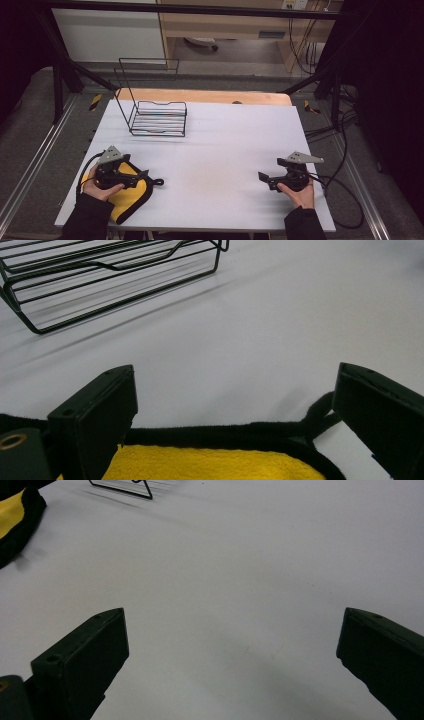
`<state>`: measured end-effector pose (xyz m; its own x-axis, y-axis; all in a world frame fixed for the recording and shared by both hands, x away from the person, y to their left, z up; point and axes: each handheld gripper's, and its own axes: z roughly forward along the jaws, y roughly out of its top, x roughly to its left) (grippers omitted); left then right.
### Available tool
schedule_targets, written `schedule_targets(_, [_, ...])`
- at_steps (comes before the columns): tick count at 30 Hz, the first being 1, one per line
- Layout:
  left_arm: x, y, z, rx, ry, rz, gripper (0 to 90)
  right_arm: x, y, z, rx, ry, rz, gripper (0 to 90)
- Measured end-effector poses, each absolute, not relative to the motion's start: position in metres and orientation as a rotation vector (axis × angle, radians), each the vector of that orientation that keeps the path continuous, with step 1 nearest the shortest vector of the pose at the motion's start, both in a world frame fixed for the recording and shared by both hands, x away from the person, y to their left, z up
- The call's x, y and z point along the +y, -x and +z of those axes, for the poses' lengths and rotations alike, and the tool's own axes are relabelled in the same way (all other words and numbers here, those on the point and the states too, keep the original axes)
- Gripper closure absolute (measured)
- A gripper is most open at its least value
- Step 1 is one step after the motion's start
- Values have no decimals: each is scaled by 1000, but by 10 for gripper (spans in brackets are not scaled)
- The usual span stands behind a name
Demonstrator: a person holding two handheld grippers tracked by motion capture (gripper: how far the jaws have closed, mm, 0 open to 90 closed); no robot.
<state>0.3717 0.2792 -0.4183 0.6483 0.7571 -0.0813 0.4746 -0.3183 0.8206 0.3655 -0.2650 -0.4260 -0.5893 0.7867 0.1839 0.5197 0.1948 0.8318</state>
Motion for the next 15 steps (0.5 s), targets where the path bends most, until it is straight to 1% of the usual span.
schedule_targets(15, [283,-373,-415,984,-1981,412,56,-263,-366,-427,2206,-1238,1328,11])
